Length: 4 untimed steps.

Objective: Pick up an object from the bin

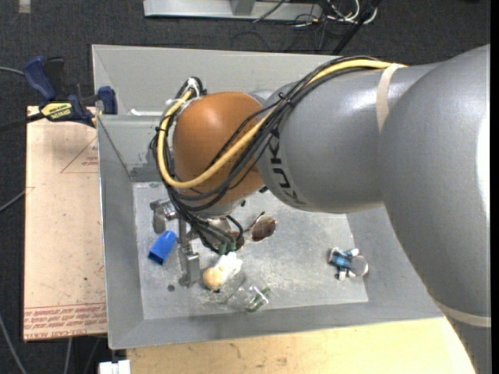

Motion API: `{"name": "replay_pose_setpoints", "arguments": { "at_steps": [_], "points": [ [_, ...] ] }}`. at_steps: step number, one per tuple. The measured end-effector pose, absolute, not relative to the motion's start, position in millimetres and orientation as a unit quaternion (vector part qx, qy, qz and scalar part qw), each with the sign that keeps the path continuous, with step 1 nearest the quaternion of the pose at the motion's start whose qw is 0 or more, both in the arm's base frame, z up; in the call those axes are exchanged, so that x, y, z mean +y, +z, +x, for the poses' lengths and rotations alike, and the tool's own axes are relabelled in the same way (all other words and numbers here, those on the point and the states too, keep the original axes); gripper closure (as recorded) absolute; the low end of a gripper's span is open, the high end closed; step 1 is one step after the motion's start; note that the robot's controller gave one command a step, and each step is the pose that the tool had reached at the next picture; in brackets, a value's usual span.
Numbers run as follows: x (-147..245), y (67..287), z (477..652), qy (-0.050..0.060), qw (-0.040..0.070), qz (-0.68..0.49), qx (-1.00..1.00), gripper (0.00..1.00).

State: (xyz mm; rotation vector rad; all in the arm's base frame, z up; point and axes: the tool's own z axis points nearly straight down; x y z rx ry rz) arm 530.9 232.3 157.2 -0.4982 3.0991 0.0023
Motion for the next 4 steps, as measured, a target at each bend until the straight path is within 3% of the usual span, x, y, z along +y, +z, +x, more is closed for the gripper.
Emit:
{"name": "replay_pose_setpoints", "arguments": {
  "at_steps": [1,2,3,4],
  "points": [
    [237.1,148.1,544.7,0.000,0.002,-0.252,0.968,0.00],
    [232.6,71.7,570.3,0.000,0.002,-0.381,0.924,0.00],
    [225.3,70.0,568.1,0.001,0.001,-0.456,0.890,1.00],
    [225.3,69.9,568.1,0.001,0.001,-0.457,0.890,1.00]
  ]
}}
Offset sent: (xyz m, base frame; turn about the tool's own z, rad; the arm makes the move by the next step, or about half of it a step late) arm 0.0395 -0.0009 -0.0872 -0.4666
